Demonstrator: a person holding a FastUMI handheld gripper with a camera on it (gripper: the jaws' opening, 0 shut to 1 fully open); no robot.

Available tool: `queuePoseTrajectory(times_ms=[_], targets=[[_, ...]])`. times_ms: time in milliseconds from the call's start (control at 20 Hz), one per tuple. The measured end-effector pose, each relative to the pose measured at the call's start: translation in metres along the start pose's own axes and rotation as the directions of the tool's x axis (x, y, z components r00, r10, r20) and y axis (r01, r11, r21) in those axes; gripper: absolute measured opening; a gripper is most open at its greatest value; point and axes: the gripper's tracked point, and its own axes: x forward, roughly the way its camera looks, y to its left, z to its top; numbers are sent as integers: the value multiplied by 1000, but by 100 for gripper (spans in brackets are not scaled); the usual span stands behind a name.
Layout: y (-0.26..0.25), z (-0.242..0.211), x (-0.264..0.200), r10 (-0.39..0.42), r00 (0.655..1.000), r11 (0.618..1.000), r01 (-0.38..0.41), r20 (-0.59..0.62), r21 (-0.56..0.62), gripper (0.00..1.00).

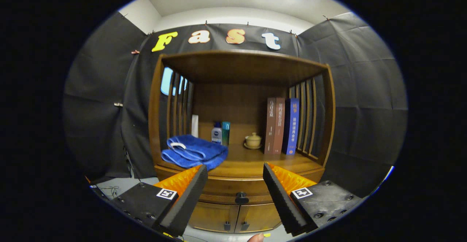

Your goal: Pull open the drawer, take out the items inside it, and place them on the countertop above the cabinet.

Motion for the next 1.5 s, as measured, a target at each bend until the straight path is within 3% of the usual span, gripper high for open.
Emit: queuePoseTrajectory(times_ms=[300, 600, 750, 900, 1050, 1100, 1500], targets=[[-22, -89, 59, -9, 992, 1000, 9, -124, -2, 99], [-23, -141, 96, 31, 977, 998, -20, -213, 52, 97], [-22, -149, 101, 9, 972, 999, -1, -234, 35, 77], [-25, -149, 102, -24, 972, 999, 34, -236, 40, 49], [-25, -155, 109, -27, 978, 999, 31, -207, 17, 41], [-25, -149, 101, -24, 977, 1000, 27, -212, 12, 31], [-29, -137, 39, -3, 981, 999, 13, -191, 50, 31]])
